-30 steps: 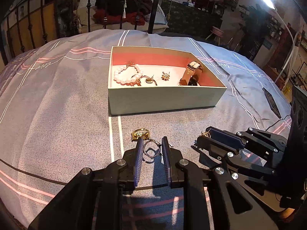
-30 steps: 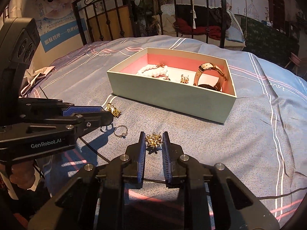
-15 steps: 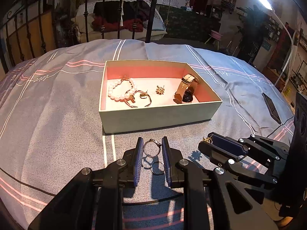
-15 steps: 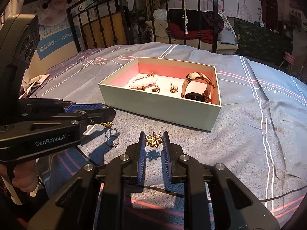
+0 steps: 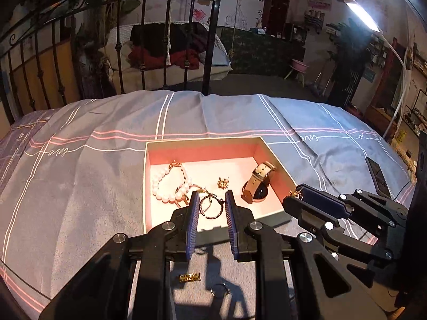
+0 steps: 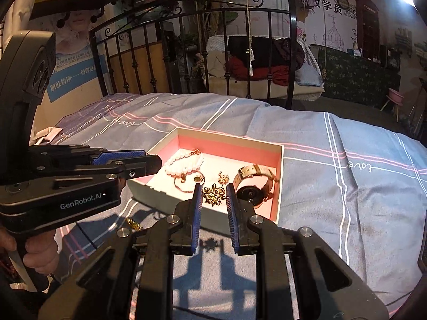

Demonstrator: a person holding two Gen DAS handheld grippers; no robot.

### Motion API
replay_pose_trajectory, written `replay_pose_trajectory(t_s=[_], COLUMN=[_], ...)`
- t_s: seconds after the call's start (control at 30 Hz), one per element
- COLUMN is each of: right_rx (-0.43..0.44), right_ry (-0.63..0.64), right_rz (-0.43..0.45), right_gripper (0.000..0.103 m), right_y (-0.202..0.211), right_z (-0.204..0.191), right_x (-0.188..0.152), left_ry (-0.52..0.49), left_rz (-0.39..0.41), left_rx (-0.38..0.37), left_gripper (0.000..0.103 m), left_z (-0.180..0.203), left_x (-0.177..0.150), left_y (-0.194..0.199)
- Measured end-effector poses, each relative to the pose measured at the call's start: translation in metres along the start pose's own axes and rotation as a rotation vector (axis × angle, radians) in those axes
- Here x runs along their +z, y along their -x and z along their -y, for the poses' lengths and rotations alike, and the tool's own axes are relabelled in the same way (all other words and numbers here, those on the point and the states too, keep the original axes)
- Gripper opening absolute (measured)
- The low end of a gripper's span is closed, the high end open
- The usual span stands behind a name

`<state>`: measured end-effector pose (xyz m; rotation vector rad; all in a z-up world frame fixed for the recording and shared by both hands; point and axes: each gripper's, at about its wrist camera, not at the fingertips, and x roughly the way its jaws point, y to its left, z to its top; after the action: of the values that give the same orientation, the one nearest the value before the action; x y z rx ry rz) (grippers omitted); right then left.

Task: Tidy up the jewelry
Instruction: 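Lift ring over box with left gripper while right gripper carries flower brooch over, then open left gripper to drop ring in box while right gripper releases brooch inside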

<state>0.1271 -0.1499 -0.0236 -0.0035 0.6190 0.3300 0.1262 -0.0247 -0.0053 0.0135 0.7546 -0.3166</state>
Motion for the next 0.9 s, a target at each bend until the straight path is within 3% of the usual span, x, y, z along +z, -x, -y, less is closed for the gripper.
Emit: replay_pose_trajectory(t_s=[0.27,0.9], right_rx=[-0.029,-0.062], right_ry=[-0.025,-0.015], right_rz=[-0.001,-0.071], right_gripper=[0.019,0.019], right_y=[-0.031,-0.07], right_z=[0.016,0.022], right_x=[0.029,0.028], left_ry=[0.018,0.048], left_rz=[0.009,-0.079], left_rx=[0.021,0.042], left_gripper=[0.019,0.019], left_z=[-0.004,-0.016], left_x=[0.034,0.036], left_y=[-0.025,-0.068])
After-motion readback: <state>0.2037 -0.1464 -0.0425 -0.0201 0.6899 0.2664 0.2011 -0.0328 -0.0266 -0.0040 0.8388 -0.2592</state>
